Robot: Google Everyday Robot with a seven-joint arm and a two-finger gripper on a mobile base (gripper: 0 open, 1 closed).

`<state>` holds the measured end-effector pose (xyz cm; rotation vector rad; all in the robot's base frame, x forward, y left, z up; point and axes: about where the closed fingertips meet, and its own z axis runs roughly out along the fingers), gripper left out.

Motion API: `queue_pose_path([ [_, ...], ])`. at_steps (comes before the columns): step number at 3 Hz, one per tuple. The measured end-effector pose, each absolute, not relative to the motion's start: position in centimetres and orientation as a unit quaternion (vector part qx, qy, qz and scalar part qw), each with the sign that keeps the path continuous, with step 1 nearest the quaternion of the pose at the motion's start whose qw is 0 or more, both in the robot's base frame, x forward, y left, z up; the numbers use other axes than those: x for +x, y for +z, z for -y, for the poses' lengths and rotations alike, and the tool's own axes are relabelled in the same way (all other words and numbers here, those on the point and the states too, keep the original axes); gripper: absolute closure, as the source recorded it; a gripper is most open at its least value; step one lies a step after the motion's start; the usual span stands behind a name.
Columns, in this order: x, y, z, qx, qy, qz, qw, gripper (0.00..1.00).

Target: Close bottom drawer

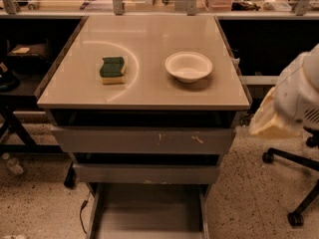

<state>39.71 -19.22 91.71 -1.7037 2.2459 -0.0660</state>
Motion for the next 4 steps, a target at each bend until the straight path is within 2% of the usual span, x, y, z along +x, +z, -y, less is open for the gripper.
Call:
queue_pose_path([
  [1, 36.6, 85.4, 17.4, -0.594, 0.012, -0.793, 0.134, 1.00],
  [2, 34.3, 81.8, 17.8, -0.596, 0.028, -0.797, 0.095, 1.00],
  [4, 32.5, 78.4, 17.1, -0.586, 0.055, -0.805, 0.077, 1.00],
])
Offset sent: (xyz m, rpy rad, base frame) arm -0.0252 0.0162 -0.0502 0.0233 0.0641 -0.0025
